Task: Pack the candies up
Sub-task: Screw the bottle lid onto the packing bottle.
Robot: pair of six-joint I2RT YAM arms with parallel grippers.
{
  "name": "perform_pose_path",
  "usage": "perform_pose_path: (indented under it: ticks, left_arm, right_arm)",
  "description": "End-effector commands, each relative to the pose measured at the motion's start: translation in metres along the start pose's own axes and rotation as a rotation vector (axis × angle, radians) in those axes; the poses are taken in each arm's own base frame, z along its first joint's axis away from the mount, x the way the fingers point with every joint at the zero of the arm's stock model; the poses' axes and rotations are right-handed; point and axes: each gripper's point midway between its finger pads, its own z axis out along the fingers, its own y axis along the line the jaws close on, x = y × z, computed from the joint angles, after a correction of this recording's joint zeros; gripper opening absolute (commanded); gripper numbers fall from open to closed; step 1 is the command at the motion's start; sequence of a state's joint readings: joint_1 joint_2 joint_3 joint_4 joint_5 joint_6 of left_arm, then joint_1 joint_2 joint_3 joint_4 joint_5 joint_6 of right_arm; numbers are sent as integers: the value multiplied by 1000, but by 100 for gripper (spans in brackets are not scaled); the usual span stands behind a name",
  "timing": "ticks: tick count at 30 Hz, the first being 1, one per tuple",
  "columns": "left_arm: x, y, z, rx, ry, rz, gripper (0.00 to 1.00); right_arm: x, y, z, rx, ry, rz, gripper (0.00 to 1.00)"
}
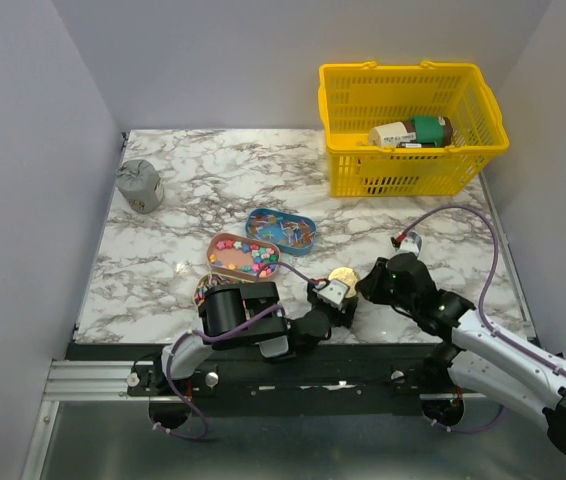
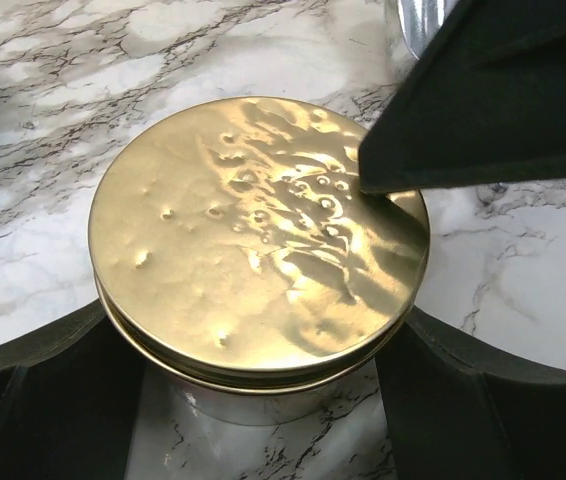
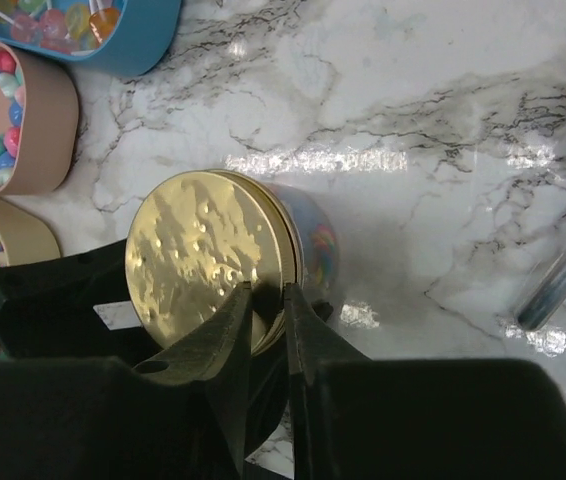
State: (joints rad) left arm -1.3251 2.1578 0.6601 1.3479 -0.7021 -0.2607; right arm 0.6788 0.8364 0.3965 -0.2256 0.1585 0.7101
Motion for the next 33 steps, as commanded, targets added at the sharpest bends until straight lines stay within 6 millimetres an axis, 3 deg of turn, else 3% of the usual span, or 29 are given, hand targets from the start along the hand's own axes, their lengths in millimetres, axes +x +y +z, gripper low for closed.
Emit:
perform_pose_path:
  ticks: [1, 5, 6, 13, 19, 24, 33]
  left_arm:
    - [47, 29, -3, -82, 153, 75, 63]
    - [47, 31, -5, -73, 149, 93, 63]
    - [48, 30, -6, -59, 153, 101, 63]
    - [52, 30, -21, -5, 163, 101, 63]
    - [61, 30, -22, -7, 191, 102, 62]
    - [67, 29, -24, 1, 204, 92, 62]
    - [68, 28, -24, 3, 206, 88, 62]
  right_arm:
    - [62, -18, -19, 5, 246, -2, 5]
    - [57, -16, -30, 7, 233, 32, 6]
    - [46, -15, -33, 11, 182, 39, 8]
    - [-1, -19, -33, 112, 8, 78, 38]
    - [-28, 3, -6, 56, -76, 24, 35]
    - [-31, 13, 8, 46, -54, 1, 33]
    - [-57, 8, -7, 81, -160, -7, 33]
